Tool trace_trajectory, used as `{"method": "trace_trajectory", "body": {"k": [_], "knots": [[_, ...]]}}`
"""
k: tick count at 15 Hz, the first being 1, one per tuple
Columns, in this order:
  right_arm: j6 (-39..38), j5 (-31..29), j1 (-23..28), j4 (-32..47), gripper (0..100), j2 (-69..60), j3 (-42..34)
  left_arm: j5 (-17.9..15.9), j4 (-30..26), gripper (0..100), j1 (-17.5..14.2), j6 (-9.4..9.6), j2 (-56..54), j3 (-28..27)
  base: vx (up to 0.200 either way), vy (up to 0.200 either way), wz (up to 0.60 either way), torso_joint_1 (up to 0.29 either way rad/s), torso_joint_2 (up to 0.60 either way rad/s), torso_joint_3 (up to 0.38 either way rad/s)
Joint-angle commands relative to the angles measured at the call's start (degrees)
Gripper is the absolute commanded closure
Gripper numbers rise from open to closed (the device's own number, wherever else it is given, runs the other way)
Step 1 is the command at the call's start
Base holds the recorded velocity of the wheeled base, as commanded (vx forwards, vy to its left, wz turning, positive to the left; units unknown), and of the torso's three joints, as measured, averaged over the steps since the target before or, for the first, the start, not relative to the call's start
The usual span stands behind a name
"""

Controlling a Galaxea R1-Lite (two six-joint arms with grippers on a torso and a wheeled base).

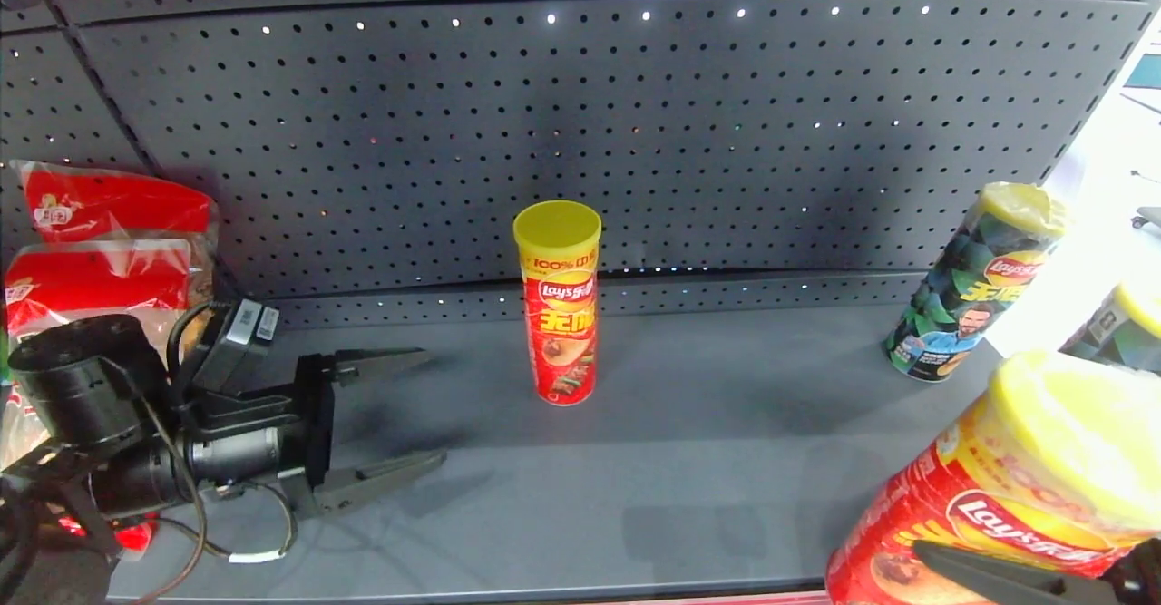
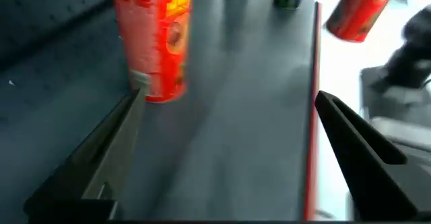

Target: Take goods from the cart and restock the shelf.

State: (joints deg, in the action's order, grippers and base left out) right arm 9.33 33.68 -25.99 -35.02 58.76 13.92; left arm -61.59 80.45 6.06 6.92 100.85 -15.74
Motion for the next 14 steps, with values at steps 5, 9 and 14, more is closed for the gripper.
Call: {"method": "trace_trajectory", "body": {"k": [5, 9, 14], "knots": [[0.0, 0.0, -0.4, 0.0, 100, -0.3, 0.4, -3.6, 0.0, 0, 1.8, 1.60, 14.7, -14.1, 0.000, 0.000, 0.00, 0.000, 0.00, 0.000], [0.0, 0.0, -0.5, 0.0, 100, -0.1, 0.3, -3.9, 0.1, 0, 2.9, 1.51, 22.6, -23.3, 0.000, 0.000, 0.00, 0.000, 0.00, 0.000], [0.1, -0.1, -1.4, 0.0, 100, 0.3, 0.3, -3.4, 0.4, 0, 8.4, -0.16, 30.2, -35.4, 0.000, 0.000, 0.00, 0.000, 0.00, 0.000]]}}
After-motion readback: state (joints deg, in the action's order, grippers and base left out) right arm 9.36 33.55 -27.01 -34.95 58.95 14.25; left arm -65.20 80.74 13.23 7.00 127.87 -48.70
